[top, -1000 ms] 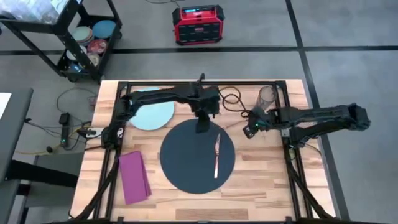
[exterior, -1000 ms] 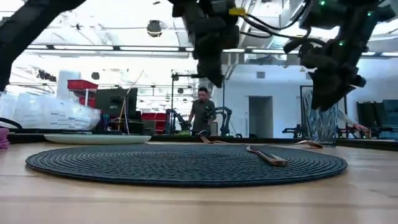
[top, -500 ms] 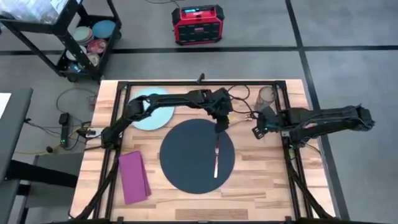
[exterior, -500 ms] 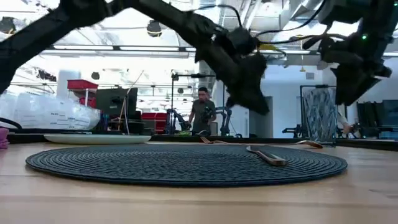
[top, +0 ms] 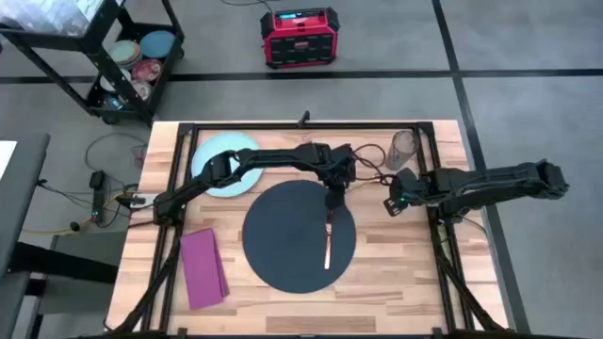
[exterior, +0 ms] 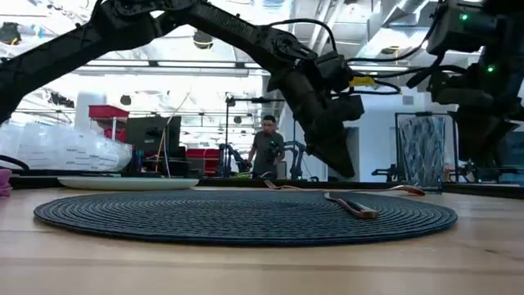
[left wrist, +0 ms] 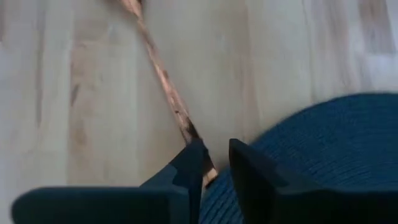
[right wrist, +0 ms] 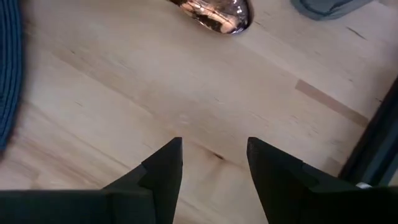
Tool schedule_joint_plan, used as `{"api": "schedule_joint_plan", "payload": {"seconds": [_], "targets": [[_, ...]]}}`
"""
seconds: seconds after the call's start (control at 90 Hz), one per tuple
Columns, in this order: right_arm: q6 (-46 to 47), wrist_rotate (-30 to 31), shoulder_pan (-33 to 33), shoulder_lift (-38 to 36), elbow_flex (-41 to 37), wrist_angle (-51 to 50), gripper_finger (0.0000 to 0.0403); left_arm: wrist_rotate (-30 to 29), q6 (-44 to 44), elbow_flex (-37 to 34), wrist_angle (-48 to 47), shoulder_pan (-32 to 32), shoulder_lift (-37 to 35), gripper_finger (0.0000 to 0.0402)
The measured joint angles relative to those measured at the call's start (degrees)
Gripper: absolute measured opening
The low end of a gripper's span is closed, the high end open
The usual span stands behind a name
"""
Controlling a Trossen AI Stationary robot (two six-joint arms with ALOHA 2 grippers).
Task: Set table place
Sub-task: Put the brown table spoon on the blue table mat to the right of the brown table knife
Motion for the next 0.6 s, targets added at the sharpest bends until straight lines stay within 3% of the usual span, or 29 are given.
{"api": "schedule_joint_plan", "payload": {"seconds": [0.489, 0.6], "targets": [[0.92, -0.27, -0.38, 0.02, -0.02, 0.45, 0.0166, -0.03, -0.09, 0.13, 0.58, -0.02, 2.94, 0.0105], [1.62, -0.27, -0.37, 0.07, -0.02, 0.53, 0.0166, -3.30, 0.43, 0.13, 1.59, -0.02, 2.93, 0.0095]]}}
